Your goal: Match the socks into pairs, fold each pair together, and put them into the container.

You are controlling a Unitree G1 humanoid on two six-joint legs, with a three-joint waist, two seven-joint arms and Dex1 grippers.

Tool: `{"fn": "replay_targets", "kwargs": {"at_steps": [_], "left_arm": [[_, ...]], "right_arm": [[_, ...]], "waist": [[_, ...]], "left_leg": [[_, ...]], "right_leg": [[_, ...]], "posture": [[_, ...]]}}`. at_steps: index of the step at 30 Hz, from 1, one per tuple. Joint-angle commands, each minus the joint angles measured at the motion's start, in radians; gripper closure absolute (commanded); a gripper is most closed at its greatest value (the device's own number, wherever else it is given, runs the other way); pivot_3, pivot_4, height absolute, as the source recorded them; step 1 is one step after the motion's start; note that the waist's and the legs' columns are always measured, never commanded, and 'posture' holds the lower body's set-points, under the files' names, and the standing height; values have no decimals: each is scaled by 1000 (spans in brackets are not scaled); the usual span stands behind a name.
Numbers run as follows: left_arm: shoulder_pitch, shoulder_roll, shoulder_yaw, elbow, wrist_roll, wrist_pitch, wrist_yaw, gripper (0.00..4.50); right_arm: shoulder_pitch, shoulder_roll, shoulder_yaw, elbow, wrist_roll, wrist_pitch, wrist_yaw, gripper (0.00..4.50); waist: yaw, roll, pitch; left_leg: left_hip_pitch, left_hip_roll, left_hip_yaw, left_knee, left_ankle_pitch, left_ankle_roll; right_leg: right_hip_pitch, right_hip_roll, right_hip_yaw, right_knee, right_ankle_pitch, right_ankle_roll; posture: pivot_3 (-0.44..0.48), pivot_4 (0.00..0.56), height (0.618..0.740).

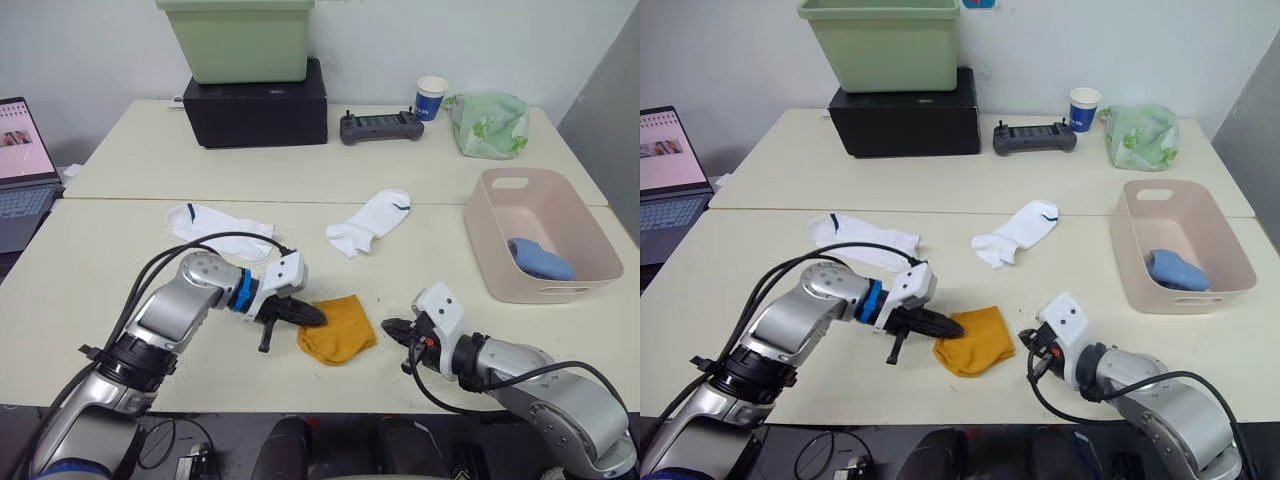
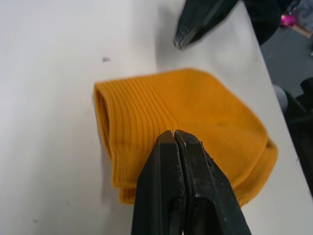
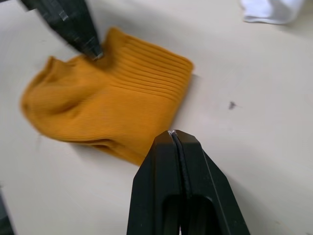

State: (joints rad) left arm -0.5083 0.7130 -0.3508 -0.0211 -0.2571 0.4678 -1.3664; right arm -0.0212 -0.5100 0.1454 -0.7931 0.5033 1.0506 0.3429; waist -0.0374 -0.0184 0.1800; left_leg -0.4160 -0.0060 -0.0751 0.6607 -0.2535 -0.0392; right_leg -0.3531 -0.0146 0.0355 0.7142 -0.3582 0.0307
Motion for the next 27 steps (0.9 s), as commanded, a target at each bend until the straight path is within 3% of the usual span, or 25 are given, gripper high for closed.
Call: {"fn": "replay_targets", "kwargs": {"at_steps": [1, 4, 9, 15, 27], "left_arm": [[27, 20, -17, 30, 40, -58, -15, 4500], [50, 34, -18, 40, 56, -87, -19, 4500], [86, 55, -14, 44, 76, -125, -14, 4500], [149, 75, 1, 4, 81, -143, 18, 4500], [144, 79, 18, 5, 88, -150, 39, 4500]], "right_arm": [[-33, 43, -112, -41, 153, 111, 23, 4456], [-89, 124, -247, 21, 285, 242, 0, 3858], [-167, 163, -320, 84, 376, 380, -25, 2099], [-256, 172, -225, 200, 371, 470, -14, 25], [-396, 294, -70, 447, 305, 415, 3, 25]], "waist": [[0, 0, 0], [1, 0, 0], [2, 0, 0], [-9, 2, -1], [-19, 2, -1]], "left_leg": [[0, 0, 0, 0, 0, 0], [0, 0, 0, 0, 0, 0], [1, 0, 0, 0, 0, 0], [2, 0, 1, -1, 0, 0], [2, 1, 1, -1, 0, 0]], "right_leg": [[0, 0, 0, 0, 0, 0], [1, 0, 0, 0, 0, 0], [1, 0, 0, 0, 0, 0], [1, 0, 1, 1, 0, 0], [0, 1, 1, 1, 0, 0]], "posture": [[0, 150, 720], [0, 150, 720], [0, 150, 720], [0, 150, 720], [0, 150, 720]]}}
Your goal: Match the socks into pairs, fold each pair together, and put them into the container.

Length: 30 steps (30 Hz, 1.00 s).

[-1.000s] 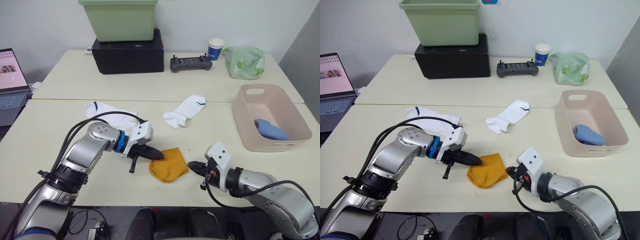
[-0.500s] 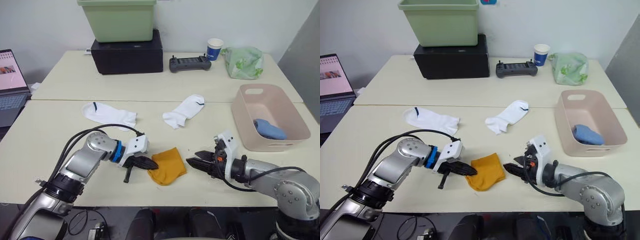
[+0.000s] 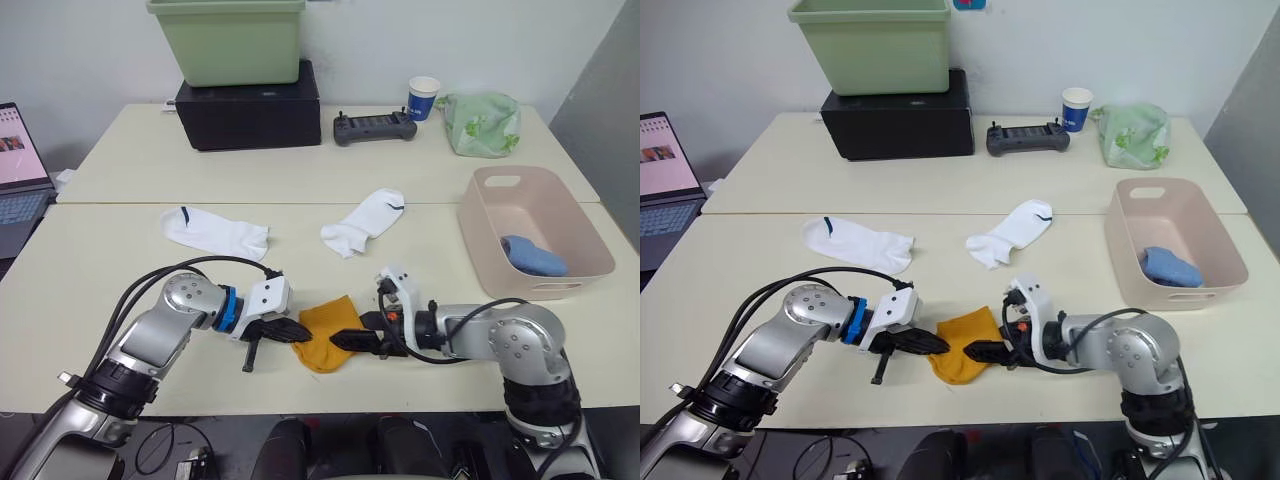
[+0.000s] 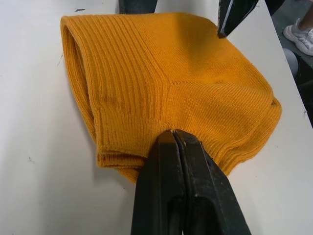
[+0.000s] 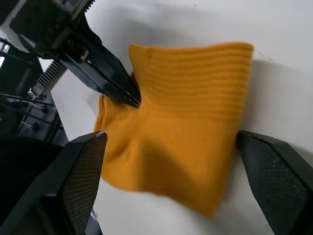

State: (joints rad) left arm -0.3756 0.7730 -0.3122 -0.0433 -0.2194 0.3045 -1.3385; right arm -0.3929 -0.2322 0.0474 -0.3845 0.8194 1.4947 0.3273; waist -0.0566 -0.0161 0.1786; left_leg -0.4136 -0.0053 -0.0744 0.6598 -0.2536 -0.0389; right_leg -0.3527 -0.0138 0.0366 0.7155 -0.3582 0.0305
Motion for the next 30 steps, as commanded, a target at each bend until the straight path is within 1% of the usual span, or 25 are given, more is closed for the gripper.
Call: {"fn": "replay_targets", "kwargs": {"at_steps": [1, 4, 7, 12, 14, 18, 20, 21, 24, 26, 27, 30], "left_arm": [[12, 18, -19, 28, 51, 10, 14, 4500], [12, 14, -14, 27, 50, 10, 22, 4500], [13, 13, -3, 23, 38, 23, 29, 4500], [22, 26, 9, 39, 26, -18, 3, 4500], [16, 4, 22, 47, 15, -36, 16, 4500], [9, -60, 64, 29, -38, -40, 54, 4500], [-6, -83, 90, 0, -97, 5, 44, 4500], [-20, -96, 107, -23, -149, 51, 35, 4500], [-88, -150, 143, -88, -266, 223, 85, 4500], [-145, -180, 143, -116, -291, 309, 132, 4500], [-172, -201, 142, -123, -291, 311, 152, 4500], [-287, -308, 133, -126, -292, 315, 236, 3907]], "right_arm": [[-33, 18, 35, 57, -15, -41, 31, 25], [-51, 4, 65, 84, -23, -79, 75, 25], [-66, -1, 75, 101, -27, -105, 96, 635], [-60, -6, 69, 102, -29, -114, 103, 2417], [-55, -8, 71, 94, -43, -133, 95, 3165], [-34, -8, 73, 38, -67, -170, 74, 4486], [7, -21, 60, -54, -66, -179, 53, 4486], [40, -39, 57, -115, -76, -197, 42, 4486], [154, -100, 4, -306, -64, -209, 24, 4486], [226, -128, -68, -423, -26, -199, 12, 4486], [256, -137, -112, -474, -2, -198, 6, 4486], [335, -154, -319, -599, 101, -213, -37, 4500]], "waist": [[0, 0, 0], [0, 0, 0], [0, 0, 0], [0, 0, 0], [0, 0, 0], [2, 0, 0], [6, 0, 0], [8, 0, 1], [21, -1, 2], [28, -2, 2], [27, -2, 2], [27, -2, 2]], "left_leg": [[0, 0, 0, 0, 0, 0], [0, 0, 0, 0, 0, 0], [0, 0, 0, 0, 0, 0], [0, 0, 0, 0, 0, 0], [0, 0, 0, 0, 0, 0], [-1, 0, 0, 0, 0, 0], [-2, 0, 0, 1, 0, 0], [-3, 0, -1, 1, 0, 0], [-6, -1, -2, 1, 0, 0], [-6, -2, -2, 2, 0, 0], [-6, -2, -2, 2, 0, 0], [-4, -2, -1, 2, 0, 0]], "right_leg": [[0, 0, 0, 0, 0, 0], [0, 0, 0, 0, 0, 0], [0, 0, 0, 0, 0, 0], [0, 0, 0, 0, 0, 0], [0, 0, 0, 0, 0, 0], [-1, 0, 0, 0, 0, 0], [-1, -1, -1, 0, 0, 0], [-2, -1, -1, 0, 0, 0], [-2, -1, -2, -2, 0, 0], [-2, -3, -3, -2, 0, 0], [-1, -3, -3, -2, 0, 1], [0, -3, -3, -2, 0, 1]], "posture": [[0, 150, 720], [0, 150, 720], [0, 150, 720], [0, 150, 720], [0, 150, 720], [0, 150, 720], [0, 150, 720], [0, 150, 720], [0, 150, 720], [0, 150, 720], [0, 150, 720], [0, 150, 720]]}}
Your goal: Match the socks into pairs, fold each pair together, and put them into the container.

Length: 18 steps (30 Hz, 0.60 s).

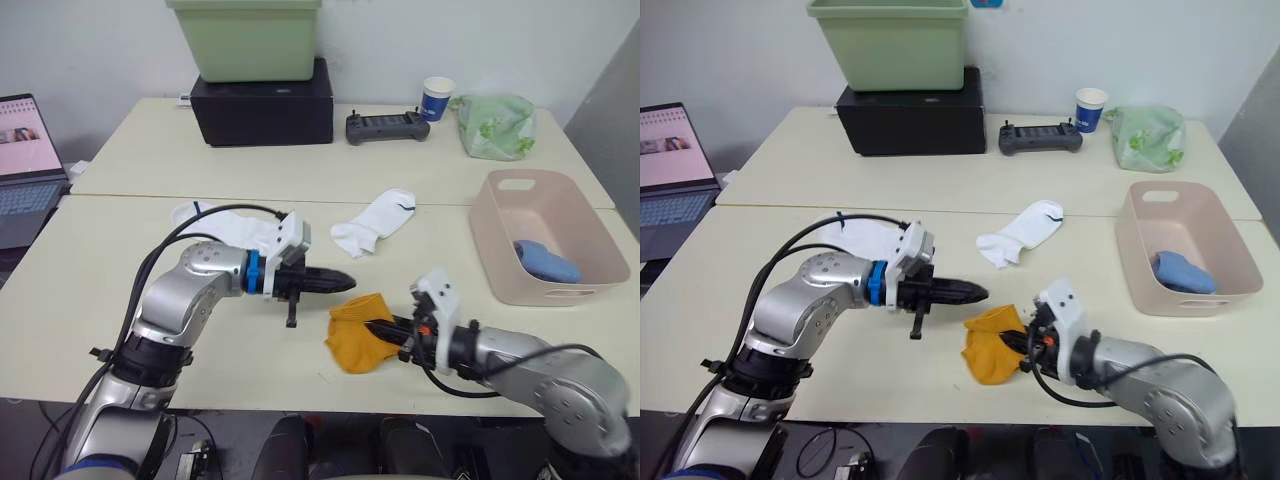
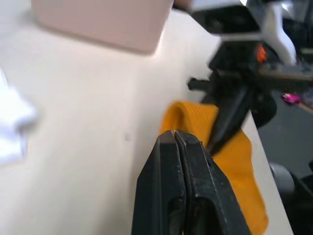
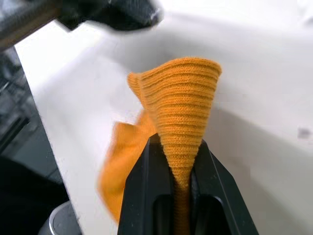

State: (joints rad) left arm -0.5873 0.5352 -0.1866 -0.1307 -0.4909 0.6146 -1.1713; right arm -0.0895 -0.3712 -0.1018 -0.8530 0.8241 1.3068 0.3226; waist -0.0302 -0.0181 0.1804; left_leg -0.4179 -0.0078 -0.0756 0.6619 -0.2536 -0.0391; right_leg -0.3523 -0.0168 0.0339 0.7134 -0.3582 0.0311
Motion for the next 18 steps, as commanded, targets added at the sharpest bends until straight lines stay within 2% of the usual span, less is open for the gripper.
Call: {"fn": "replay_targets", "kwargs": {"at_steps": [1, 4, 6, 8, 12, 14, 16, 18], "left_arm": [[-106, -100, 1, -32, -10, 9, 96, 3632], [-174, -160, -32, -13, 17, 15, 130, 2689], [-209, -180, -61, 2, 31, 16, 127, 2044], [-236, -193, -80, 25, 31, 24, 113, 1388], [-278, -215, -90, 49, 21, 32, 97, 122], [-300, -232, -82, 61, 5, 50, 97, 57], [-318, -242, -74, 69, -22, 80, 82, 57], [-330, -243, -79, 77, -27, 84, 63, 57]], "right_arm": [[48, -29, -228, -159, 122, -32, -51, 4500], [96, -116, -400, -193, 248, -110, -167, 4500], [139, -199, -559, -194, 332, -160, -240, 4500], [160, -307, -706, -159, 355, -171, -250, 4500], [142, -544, -895, -19, 358, -175, -204, 4500], [183, -665, -906, 42, 218, -199, -102, 4500], [301, -795, -800, 125, -73, -377, 18, 4500], [362, -888, -681, 220, -302, -588, 88, 4500]], "waist": [[1, -1, 0], [-4, -1, 0], [-3, 0, 1], [-4, 1, 1], [-5, 1, 2], [-1, 0, 3], [2, -1, 3], [-1, -2, 4]], "left_leg": [[0, 0, 0, 0, 0, 0], [1, 0, 1, 0, 0, 0], [1, 0, 2, -1, 0, 0], [1, 0, 3, -2, 0, 0], [2, 1, 4, -1, 0, 0], [1, 0, 5, -1, 0, 0], [1, 1, 5, -1, 0, 0], [2, 0, 5, -1, 0, 0]], "right_leg": [[0, 0, 0, 0, 0, 0], [0, 1, 1, 0, 0, 0], [0, 1, 2, 0, 0, 0], [0, 1, 3, 0, 0, 0], [0, 4, 4, 0, 0, 0], [0, 7, 4, 0, 0, 0], [2, 7, 4, -2, 0, 0], [2, 7, 4, -3, 0, 0]], "posture": [[0, 150, 720], [0, 150, 720], [0, 150, 720], [0, 150, 720], [0, 150, 720], [0, 150, 720], [0, 150, 720], [0, 150, 720]]}}
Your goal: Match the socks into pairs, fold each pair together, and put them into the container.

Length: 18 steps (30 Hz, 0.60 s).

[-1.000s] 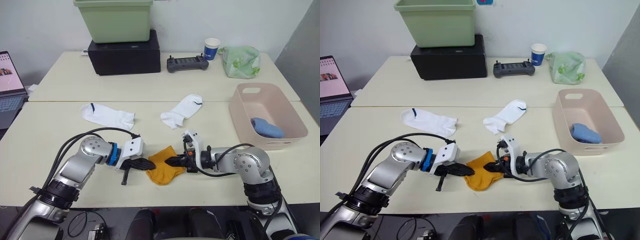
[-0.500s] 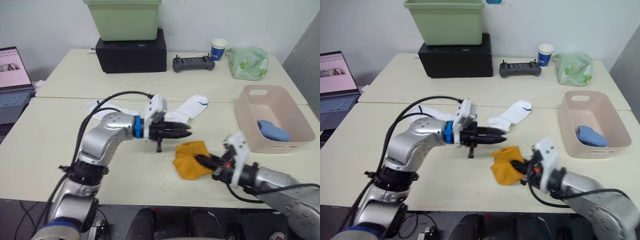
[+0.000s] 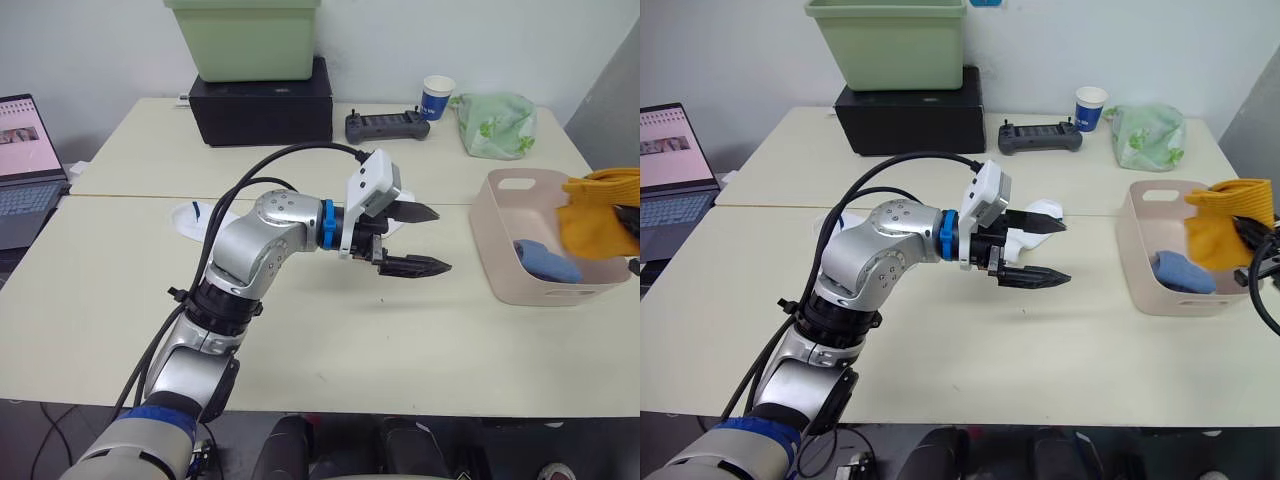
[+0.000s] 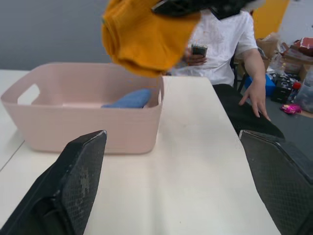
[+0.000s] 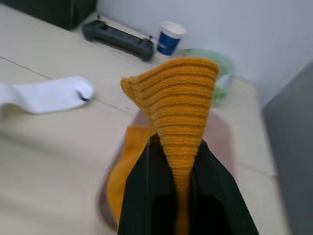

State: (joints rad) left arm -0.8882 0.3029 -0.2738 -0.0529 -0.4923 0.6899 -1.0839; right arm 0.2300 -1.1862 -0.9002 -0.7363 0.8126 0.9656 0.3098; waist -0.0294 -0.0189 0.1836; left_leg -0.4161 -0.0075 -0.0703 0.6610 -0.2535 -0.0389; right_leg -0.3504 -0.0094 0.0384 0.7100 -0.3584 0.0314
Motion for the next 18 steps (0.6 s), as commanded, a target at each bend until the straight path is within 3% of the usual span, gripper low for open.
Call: {"fn": "replay_targets", "kwargs": {"at_steps": [1, 4, 7, 12, 18], "left_arm": [[-33, -11, 4, 2, -23, 5, -30, 57], [-39, -20, 1, 8, -17, -3, -32, 57], [-41, -25, 4, 4, -17, 2, -28, 57], [-24, -23, 5, -22, -20, 10, -19, 57], [-16, -29, 6, -33, -22, 14, -7, 57]], "right_arm": [[46, -91, 156, 142, -354, -323, 124, 4500], [52, -173, 340, 286, -637, -612, 132, 4500], [15, -164, 457, 352, -765, -721, 130, 4500], [-39, -69, 639, 321, -872, -689, 147, 4500], [-91, -21, 659, 280, -876, -568, 254, 4500]], "waist": [[-4, -2, 1], [-4, -1, 1], [-2, -1, 1], [0, -2, 1], [-2, -1, 1]], "left_leg": [[0, 0, 0, 0, 0, 0], [0, 0, 3, 0, 1, -1], [0, 1, 2, 0, 2, -3], [-1, 0, 1, 1, 3, -4], [0, 0, 2, 2, 3, -5]], "right_leg": [[0, 0, 0, 0, 0, 0], [-1, -1, 3, 0, 0, 0], [-1, 0, 2, 0, 0, 0], [-1, -1, 2, 1, 0, 0], [-1, -1, 3, 2, 0, 0]], "posture": [[0, 150, 720], [0, 150, 720], [0, 150, 720], [0, 150, 720], [0, 150, 720]]}}
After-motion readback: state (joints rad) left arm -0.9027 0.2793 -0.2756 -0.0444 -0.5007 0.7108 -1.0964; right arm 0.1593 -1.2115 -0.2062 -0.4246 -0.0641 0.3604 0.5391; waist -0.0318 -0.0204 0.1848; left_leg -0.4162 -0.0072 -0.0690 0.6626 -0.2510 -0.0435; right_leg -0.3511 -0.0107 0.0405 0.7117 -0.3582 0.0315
